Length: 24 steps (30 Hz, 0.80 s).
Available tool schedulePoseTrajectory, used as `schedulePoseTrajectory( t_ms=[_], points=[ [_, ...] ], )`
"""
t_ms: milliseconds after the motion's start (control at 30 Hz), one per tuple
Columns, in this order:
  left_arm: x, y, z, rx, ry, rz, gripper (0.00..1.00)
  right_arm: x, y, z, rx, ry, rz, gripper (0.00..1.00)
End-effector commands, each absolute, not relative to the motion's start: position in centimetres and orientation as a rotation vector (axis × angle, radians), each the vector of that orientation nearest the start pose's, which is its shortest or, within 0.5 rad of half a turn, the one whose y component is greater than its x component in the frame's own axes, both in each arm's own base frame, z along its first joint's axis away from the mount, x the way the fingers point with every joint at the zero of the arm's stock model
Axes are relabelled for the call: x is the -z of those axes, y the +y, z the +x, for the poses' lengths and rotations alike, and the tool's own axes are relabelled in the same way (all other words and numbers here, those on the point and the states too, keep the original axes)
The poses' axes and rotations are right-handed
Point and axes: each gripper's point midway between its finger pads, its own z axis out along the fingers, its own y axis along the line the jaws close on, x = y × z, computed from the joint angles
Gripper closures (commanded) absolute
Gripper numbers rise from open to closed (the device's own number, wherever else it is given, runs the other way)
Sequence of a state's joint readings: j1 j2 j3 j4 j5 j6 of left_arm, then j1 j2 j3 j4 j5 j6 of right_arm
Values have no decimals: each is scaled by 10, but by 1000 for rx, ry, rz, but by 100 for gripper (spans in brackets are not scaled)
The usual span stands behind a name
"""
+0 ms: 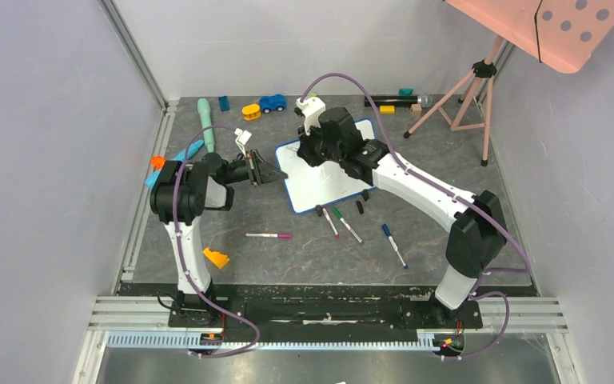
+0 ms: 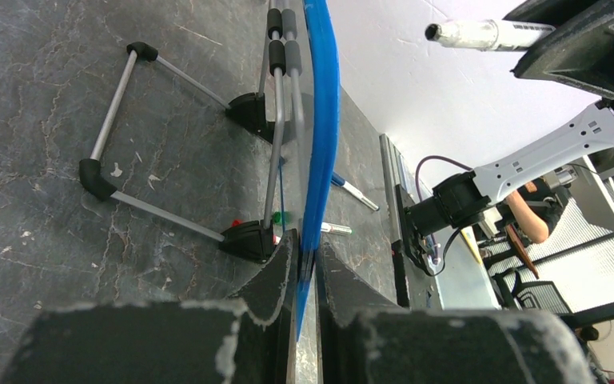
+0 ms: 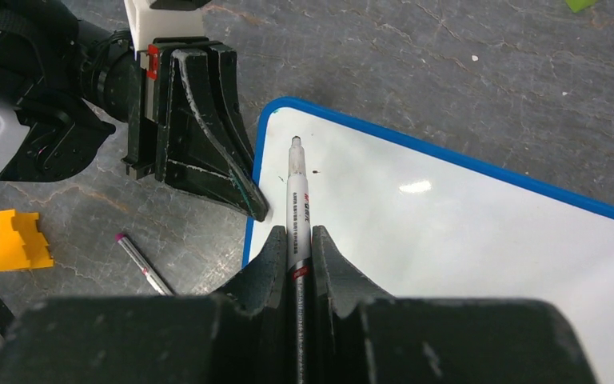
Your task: Write a sentence on the whiteboard
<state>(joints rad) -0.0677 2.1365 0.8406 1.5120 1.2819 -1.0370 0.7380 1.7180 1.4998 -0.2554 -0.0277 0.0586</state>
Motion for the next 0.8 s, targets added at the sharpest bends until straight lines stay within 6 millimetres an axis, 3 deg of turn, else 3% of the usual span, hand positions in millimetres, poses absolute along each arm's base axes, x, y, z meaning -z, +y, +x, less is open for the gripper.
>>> schedulePoseTrajectory(
  t_ms=[0,767],
  points=[
    [-121,-205,345,1710,1712,565,98,-251,363,384,-539,1895,-695,100],
    [-122,-205,344,1708,1708,575,98,-234,368,390,-517,1933,-698,100]
  ],
)
